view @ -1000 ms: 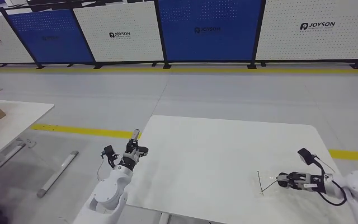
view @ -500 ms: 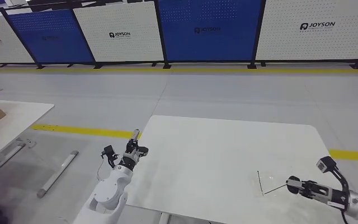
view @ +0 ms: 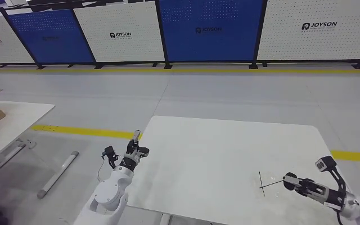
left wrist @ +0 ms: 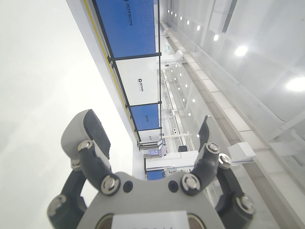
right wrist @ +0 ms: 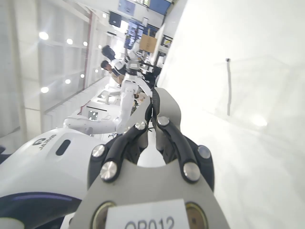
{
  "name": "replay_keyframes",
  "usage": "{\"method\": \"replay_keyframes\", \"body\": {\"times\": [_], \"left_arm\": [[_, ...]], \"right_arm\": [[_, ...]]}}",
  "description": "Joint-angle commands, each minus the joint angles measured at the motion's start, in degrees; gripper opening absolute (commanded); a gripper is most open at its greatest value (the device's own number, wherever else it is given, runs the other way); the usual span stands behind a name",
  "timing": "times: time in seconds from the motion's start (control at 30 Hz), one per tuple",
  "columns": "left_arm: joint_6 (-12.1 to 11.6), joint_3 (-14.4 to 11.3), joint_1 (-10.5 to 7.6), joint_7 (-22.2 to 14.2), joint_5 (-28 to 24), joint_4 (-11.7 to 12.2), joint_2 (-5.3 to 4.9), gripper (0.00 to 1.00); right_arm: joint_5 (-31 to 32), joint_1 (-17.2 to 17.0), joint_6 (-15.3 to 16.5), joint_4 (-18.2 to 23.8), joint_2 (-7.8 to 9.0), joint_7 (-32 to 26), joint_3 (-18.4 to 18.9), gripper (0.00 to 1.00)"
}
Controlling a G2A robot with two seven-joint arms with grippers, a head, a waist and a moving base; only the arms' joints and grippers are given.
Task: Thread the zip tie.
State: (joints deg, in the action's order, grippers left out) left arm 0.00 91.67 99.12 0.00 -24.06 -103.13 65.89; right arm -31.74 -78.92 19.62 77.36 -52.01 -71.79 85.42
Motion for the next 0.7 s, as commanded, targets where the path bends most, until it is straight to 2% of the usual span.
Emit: {"method": "replay_keyframes", "body": {"times": [0.0,0.07,0.13,0.43,0.53,0.67], "left_arm": [[0.0,0.0,0.0,0.0,0.0,0.0,0.0,1.0],[0.0,0.0,0.0,0.0,0.0,0.0,0.0,1.0],[0.0,0.0,0.0,0.0,0.0,0.0,0.0,1.0],[0.0,0.0,0.0,0.0,0.0,0.0,0.0,1.0],[-0.91,0.15,-0.59,-0.3,2.0,-0.07,-0.01,1.0],[-2.93,-2.06,0.04,-4.05,5.04,-1.95,0.04,1.0]], "right_arm": [[-2.69,-2.27,-0.14,2.87,-0.37,1.2,1.56,0.0],[-2.99,-4.45,-0.14,6.38,-1.0,2.97,2.08,0.0],[-1.55,-5.32,-0.14,7.86,-1.48,4.68,1.55,0.0],[-1.55,-5.32,-0.14,7.86,-1.48,4.68,1.55,0.0],[-1.55,-5.32,-0.14,7.86,-1.48,4.68,1.55,0.0],[-1.55,-5.32,-0.14,7.86,-1.48,4.68,1.55,0.0]]}}
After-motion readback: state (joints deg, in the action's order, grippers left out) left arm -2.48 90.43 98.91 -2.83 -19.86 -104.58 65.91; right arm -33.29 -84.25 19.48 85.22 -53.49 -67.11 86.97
